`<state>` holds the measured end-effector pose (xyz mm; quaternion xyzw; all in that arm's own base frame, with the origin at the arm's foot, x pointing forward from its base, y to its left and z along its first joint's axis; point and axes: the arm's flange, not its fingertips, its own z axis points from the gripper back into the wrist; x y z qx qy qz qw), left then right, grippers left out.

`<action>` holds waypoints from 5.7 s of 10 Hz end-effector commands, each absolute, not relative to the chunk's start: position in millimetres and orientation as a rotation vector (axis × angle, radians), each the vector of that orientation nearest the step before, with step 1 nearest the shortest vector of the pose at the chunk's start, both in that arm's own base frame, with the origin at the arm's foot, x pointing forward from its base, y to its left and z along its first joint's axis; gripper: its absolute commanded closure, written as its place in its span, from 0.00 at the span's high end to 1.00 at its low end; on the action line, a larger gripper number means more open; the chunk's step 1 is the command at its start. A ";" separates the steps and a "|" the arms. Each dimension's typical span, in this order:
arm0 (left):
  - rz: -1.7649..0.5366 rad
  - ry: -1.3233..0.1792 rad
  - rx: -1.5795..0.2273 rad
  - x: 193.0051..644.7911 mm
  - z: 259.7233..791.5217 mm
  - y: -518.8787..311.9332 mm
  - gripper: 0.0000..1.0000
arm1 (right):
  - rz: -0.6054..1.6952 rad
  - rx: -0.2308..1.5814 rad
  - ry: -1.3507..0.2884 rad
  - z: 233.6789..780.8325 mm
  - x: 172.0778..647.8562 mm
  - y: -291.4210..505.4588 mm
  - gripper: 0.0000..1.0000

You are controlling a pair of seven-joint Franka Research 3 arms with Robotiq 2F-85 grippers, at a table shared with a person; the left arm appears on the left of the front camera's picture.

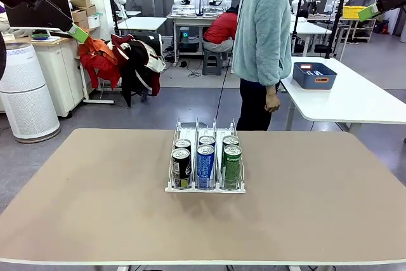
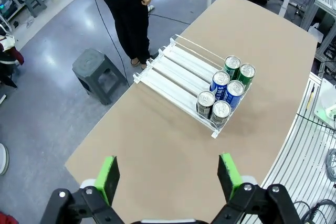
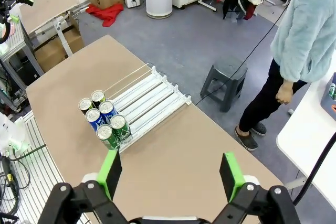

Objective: Fill the beverage cans into the dispenser.
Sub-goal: Pick up the Sprite handed by the human.

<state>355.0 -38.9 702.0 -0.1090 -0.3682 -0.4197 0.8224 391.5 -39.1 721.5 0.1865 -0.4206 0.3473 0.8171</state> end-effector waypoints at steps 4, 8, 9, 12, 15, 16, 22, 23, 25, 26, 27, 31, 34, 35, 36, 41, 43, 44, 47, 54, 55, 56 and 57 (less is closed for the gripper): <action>-0.920 -0.663 -0.244 339.0 724.2 -48.4 1.00 | 0.791 0.448 -0.772 737.0 396.1 -40.6 1.00; -0.944 -0.613 -0.282 327.3 735.7 -43.3 1.00 | 0.897 0.558 -0.679 744.8 378.4 -36.2 1.00; -0.971 -0.626 -0.296 322.9 741.9 -43.3 1.00 | 0.906 0.529 -0.695 746.6 373.3 -36.0 1.00; -1.005 -0.674 -0.317 315.8 755.6 -50.1 1.00 | 0.943 0.509 -0.737 753.7 352.9 -36.0 1.00; -0.990 -0.710 -0.345 315.8 752.5 -51.3 1.00 | 0.931 0.521 -0.778 759.3 347.4 -37.8 1.00; -0.984 -0.680 -0.309 314.5 758.8 -51.4 1.00 | 0.920 0.516 -0.797 758.3 349.9 -38.9 1.00; -0.984 -0.680 -0.309 314.5 758.8 -51.4 1.00 | 0.926 0.512 -0.754 767.7 346.4 -39.0 1.00; -0.984 -0.680 -0.309 314.5 758.8 -51.4 1.00 | 0.926 0.512 -0.754 767.7 346.4 -39.0 1.00; -0.984 -0.680 -0.309 314.5 758.8 -51.4 1.00 | 0.926 0.512 -0.754 767.7 346.4 -39.0 1.00; -0.984 -0.680 -0.309 314.5 758.8 -51.4 1.00 | 0.926 0.512 -0.754 767.7 346.4 -39.0 1.00; -0.984 -0.680 -0.309 314.5 758.8 -51.4 1.00 | 0.926 0.512 -0.754 767.7 346.4 -39.0 1.00; -0.984 -0.680 -0.309 314.5 758.8 -51.4 1.00 | 0.926 0.512 -0.754 767.7 346.4 -39.0 1.00; -0.984 -0.680 -0.309 314.5 758.8 -51.4 1.00 | 0.926 0.512 -0.754 767.7 346.4 -39.0 1.00; -0.984 -0.680 -0.309 314.5 758.8 -51.4 1.00 | 0.926 0.512 -0.754 767.7 346.4 -39.0 1.00; -0.984 -0.680 -0.309 314.5 758.8 -51.4 1.00 | 0.926 0.512 -0.754 767.7 346.4 -39.0 1.00; -0.984 -0.680 -0.309 314.5 758.8 -51.4 1.00 | 0.926 0.512 -0.754 767.7 346.4 -39.0 1.00; -0.984 -0.680 -0.309 314.5 758.8 -51.4 1.00 | 0.926 0.512 -0.754 767.7 346.4 -39.0 1.00; -0.984 -0.680 -0.309 314.5 758.8 -51.4 1.00 | 0.926 0.512 -0.754 767.7 346.4 -39.0 1.00; -0.984 -0.680 -0.309 314.5 758.8 -51.4 1.00 | 0.926 0.512 -0.754 767.7 346.4 -39.0 1.00; -0.984 -0.680 -0.309 314.5 758.8 -51.4 1.00 | 0.926 0.512 -0.754 767.7 346.4 -39.0 1.00; -0.984 -0.680 -0.309 314.5 758.8 -51.4 1.00 | 0.926 0.512 -0.754 767.7 346.4 -39.0 1.00; -0.984 -0.680 -0.309 314.5 758.8 -51.4 1.00 | 0.926 0.512 -0.754 767.7 346.4 -39.0 1.00; -0.984 -0.680 -0.309 314.5 758.8 -51.4 1.00 | 0.926 0.512 -0.754 767.7 346.4 -39.0 1.00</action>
